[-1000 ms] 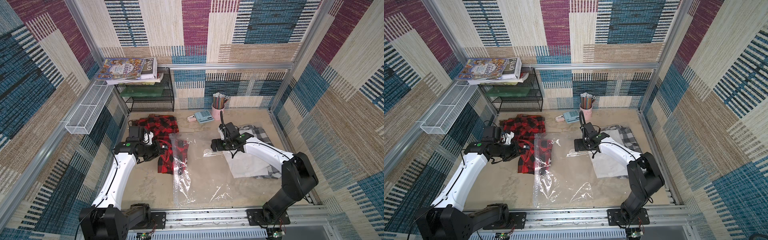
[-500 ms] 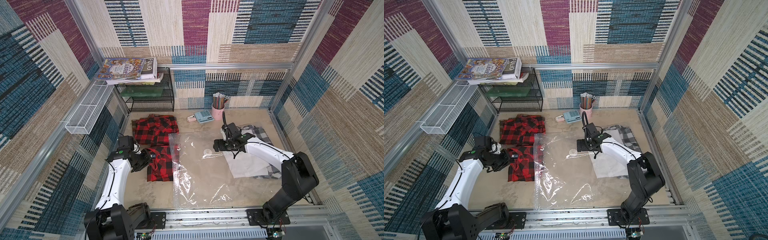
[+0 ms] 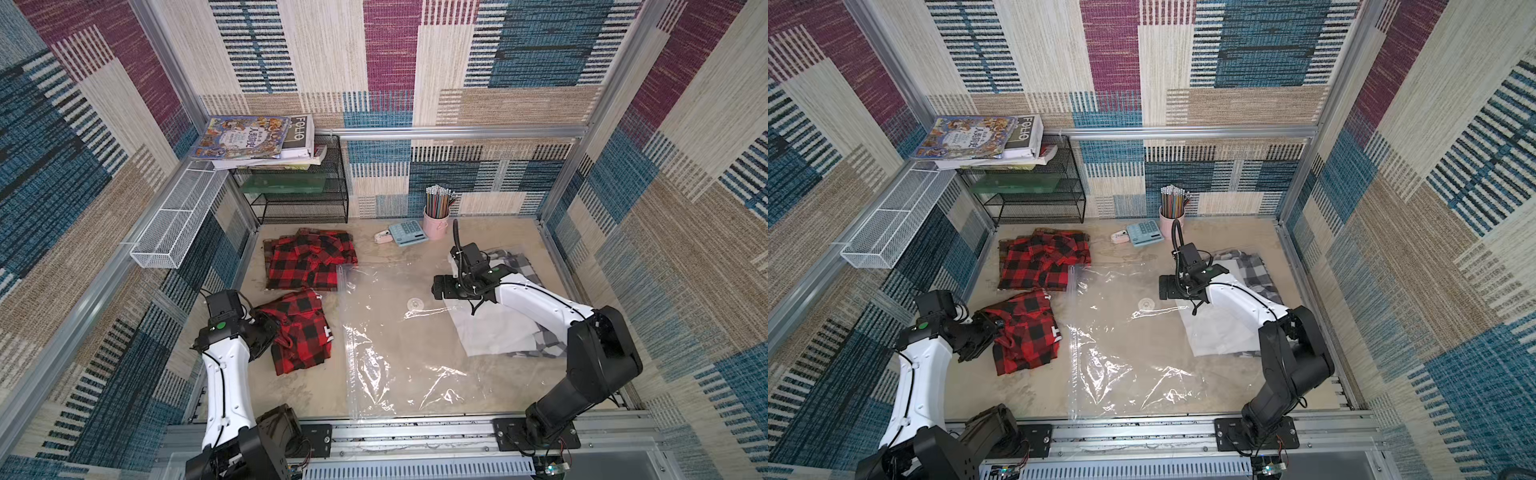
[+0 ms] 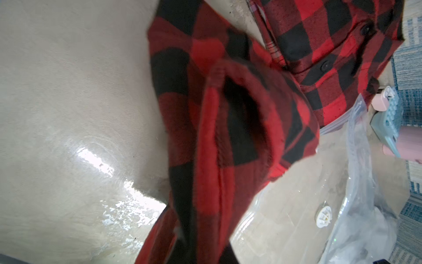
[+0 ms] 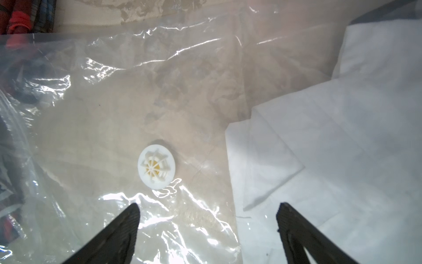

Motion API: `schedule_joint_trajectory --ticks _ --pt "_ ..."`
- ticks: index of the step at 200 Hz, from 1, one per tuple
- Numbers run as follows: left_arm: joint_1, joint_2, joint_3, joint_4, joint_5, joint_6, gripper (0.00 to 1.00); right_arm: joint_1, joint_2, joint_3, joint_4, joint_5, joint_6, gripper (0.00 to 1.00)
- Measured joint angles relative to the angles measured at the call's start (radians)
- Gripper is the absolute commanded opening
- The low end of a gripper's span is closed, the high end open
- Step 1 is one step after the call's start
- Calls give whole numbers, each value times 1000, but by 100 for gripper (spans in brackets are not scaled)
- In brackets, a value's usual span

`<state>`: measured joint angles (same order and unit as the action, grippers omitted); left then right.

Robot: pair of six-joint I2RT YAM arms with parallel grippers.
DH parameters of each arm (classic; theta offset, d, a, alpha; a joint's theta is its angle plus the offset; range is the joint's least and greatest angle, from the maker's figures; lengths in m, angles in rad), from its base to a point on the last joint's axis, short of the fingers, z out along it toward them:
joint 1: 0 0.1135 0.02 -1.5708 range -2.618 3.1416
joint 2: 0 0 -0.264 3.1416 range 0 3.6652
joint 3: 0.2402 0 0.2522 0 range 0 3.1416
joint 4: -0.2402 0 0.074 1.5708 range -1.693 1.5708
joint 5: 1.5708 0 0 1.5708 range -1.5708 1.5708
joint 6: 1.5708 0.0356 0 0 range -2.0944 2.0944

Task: Take the shirt out of the vacuum bag
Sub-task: Take out the shirt from the vacuum bag.

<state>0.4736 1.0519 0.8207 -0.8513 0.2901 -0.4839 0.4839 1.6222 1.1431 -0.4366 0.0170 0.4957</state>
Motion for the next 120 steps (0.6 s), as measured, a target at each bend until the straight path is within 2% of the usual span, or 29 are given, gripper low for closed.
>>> schedule_joint_trajectory --ticks 73,120 --pt "7 -14 -50 20 98 -87 0 -14 -4 1 0 -11 -3 96" --pt "7 -24 -56 28 119 -103 0 -22 -8 -1 0 -11 -11 96"
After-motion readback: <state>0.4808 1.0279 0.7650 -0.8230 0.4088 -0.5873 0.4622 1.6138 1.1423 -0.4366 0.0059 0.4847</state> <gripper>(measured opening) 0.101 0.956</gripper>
